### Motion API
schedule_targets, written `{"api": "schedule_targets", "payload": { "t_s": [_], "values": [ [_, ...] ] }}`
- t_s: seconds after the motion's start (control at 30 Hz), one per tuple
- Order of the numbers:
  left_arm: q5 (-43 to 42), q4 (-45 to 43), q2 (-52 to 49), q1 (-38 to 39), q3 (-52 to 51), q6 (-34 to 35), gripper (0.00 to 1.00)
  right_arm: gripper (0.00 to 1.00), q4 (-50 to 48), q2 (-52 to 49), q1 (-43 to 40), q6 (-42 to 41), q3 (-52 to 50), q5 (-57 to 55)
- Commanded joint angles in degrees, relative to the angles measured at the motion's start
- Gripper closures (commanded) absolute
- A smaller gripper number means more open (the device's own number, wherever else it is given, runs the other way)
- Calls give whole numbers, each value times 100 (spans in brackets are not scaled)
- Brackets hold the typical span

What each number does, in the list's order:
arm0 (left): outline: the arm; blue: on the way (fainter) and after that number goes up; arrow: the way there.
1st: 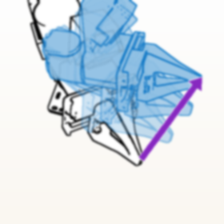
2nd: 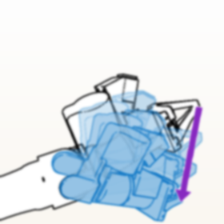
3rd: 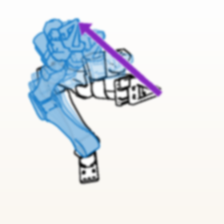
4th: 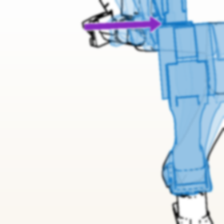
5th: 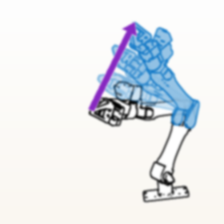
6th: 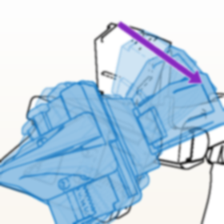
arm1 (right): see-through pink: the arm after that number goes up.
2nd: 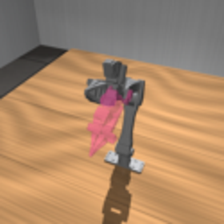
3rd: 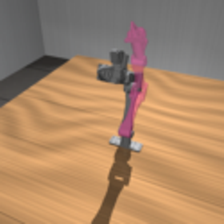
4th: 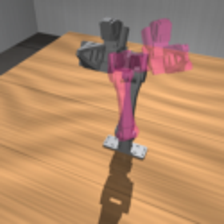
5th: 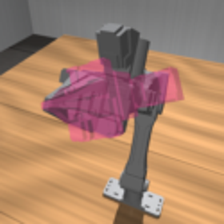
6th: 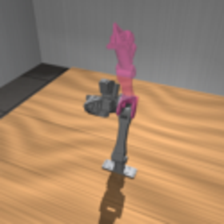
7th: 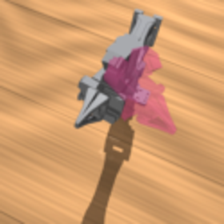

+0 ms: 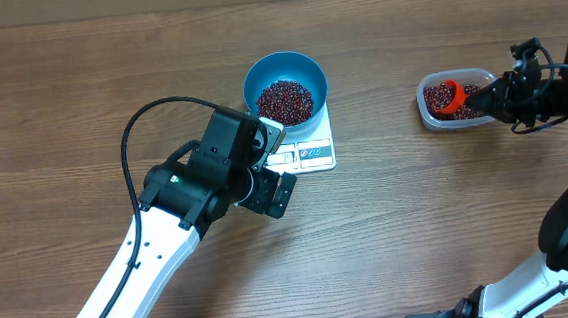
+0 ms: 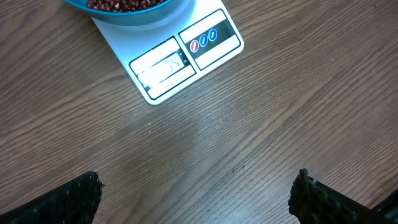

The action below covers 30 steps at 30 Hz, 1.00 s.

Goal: Scoop item into bowl and weigh 150g on scale
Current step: 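Dip and drag the red scoop through the beans in the tub, then lift the filled scoop and carry it over the teal bowl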

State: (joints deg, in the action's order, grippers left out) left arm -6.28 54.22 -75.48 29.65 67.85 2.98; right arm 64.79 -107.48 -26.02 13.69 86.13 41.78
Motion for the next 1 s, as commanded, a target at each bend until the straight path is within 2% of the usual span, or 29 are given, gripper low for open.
{"api": "schedule_targets", "payload": {
  "t_s": [0.0, 0.33, 0.73, 0.97],
  "values": [
    [-76, -9, 17, 28, 15, -4, 0, 96, 31, 96, -140, 103, -26, 337],
    [-76, -9, 17, 28, 15, -4, 0, 96, 310, 96, -544, 466, -26, 765],
    [-76, -9, 17, 28, 15, -4, 0, 96, 407, 96, -750, 492, -26, 1305],
    [-76, -9, 17, 28, 15, -4, 0, 97, 627, 96, -732, 1003, -24, 2310]
  ]
}}
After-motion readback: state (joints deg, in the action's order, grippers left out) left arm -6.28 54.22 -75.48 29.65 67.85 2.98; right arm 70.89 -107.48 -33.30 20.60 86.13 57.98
